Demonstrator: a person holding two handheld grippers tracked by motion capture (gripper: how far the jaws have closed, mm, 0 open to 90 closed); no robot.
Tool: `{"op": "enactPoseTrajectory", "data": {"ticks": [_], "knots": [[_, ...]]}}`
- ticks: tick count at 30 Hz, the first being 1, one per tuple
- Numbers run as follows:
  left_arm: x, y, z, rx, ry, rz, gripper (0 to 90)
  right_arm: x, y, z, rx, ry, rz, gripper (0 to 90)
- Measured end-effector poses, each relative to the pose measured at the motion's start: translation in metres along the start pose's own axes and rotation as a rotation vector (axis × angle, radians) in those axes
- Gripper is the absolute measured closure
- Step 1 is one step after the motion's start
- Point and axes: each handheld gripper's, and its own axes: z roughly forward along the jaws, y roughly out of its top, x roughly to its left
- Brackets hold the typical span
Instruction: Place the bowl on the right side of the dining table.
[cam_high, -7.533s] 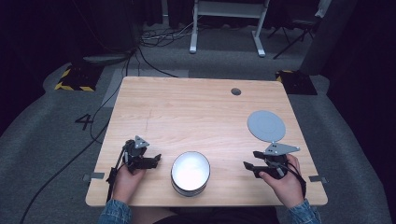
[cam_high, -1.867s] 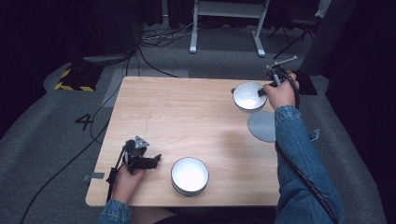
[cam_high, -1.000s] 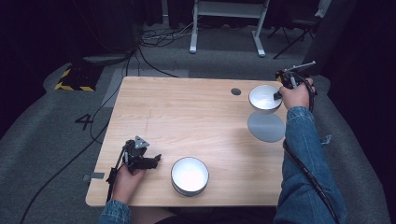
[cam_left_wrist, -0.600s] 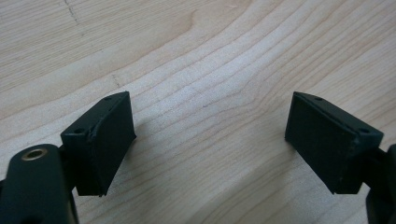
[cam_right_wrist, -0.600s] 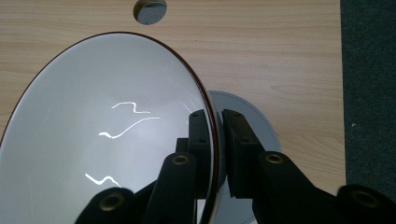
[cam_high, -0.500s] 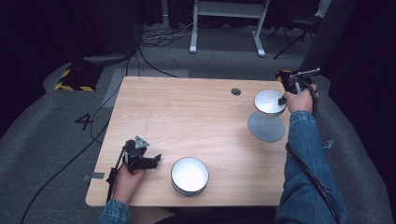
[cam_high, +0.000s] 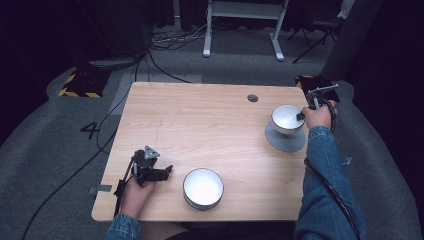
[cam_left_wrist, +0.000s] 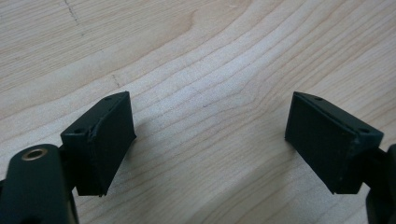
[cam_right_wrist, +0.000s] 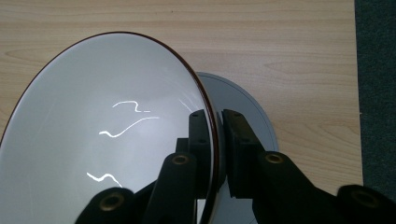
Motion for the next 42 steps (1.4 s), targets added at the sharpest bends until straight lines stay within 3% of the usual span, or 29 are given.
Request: {"op": "enactPoseTrajectory", "data": {"ticks": [7,24,42], "knots": [[0.000,0.000,0.000,0.002,0.000,0.004,15.9,-0.003,-0.004,0.010,0.010,-0.020,-0.004,82.6],[0.000,0.000,0.000,0.002,0.000,0.004,15.9,-0.007,-0.013,0.029,0.020,-0.017,0.002,82.4],[0.000,0.000,0.000,0.003,0.000,0.004,15.9,-0.011,-0.016,0.032,0.015,-0.009,-0.007,82.4]]}}
